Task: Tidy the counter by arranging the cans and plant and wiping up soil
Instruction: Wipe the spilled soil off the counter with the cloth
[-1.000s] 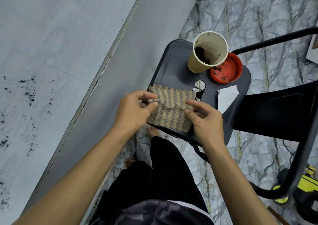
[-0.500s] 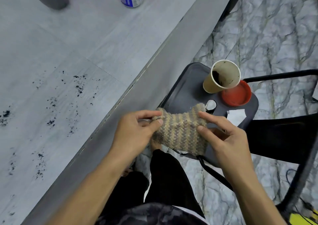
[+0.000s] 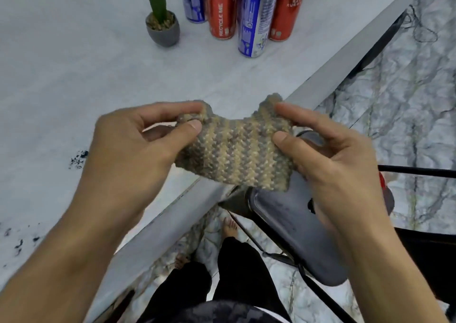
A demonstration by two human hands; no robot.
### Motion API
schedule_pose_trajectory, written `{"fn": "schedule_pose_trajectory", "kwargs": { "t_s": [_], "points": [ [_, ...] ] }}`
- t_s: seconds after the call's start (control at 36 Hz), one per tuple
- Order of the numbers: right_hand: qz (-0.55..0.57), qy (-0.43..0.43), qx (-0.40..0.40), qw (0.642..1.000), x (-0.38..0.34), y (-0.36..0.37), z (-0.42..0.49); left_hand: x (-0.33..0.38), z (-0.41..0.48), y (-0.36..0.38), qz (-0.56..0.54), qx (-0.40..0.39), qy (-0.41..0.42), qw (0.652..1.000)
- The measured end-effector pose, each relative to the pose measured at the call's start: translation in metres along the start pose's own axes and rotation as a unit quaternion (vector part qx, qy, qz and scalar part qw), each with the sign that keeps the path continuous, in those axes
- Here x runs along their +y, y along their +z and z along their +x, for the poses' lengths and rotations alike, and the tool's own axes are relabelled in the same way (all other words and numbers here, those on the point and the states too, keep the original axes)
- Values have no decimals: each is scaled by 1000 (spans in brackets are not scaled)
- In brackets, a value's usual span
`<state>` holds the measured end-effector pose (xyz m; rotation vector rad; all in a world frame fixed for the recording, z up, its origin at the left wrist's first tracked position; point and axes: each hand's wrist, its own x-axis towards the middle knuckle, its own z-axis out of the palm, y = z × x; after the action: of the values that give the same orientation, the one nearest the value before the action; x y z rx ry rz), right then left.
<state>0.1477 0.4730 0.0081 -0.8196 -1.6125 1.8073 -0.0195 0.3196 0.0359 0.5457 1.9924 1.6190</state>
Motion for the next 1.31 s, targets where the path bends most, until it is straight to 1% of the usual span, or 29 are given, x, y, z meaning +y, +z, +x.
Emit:
{"fn": "schedule_pose_trajectory", "kwargs": {
  "t_s": [0.11,0.22,0.28,0.36,0.44,0.5,0.61,0.75,0.89,0.97,1.06,1.14,1.19,1.31],
  "points": [
    [8,-15,-14,1000,-5,27,40,11,26,-18,30,46,25,998],
    [-25,-12,-19,999,3,49,73,2,57,-29,46,82,-4,996],
    [-62,5,-20,998,13,56,84,-9,70,-29,67,94,-37,993],
    [-149,20,-31,988,29,60,88,-30,80,-27,114,87,-82,986],
    [-253,6,-50,966,41,58,83,-44,78,-25,160,75,-105,979],
    [-315,-11,-56,947,44,56,78,-49,77,-25,184,73,-105,974],
    [-362,-12,-54,930,42,55,74,-50,73,-25,236,78,-87,965],
    [-421,-21,-52,905,35,56,69,-45,69,-28,312,82,-38,946],
    [-468,-69,-20,881,27,63,61,-42,69,-48,334,108,10,936],
    [-483,-95,-39,870,23,75,58,-42,72,-65,328,108,51,937],
    [-514,-108,-73,848,24,93,55,-44,79,-87,332,96,73,935],
    [-547,-100,-108,824,26,111,53,-49,89,-112,352,88,87,928],
    [-567,-83,-119,811,30,122,53,-54,97,-129,382,84,95,915],
    [-608,-36,-107,786,44,139,55,-66,112,-160,445,59,114,886]
  ]
}}
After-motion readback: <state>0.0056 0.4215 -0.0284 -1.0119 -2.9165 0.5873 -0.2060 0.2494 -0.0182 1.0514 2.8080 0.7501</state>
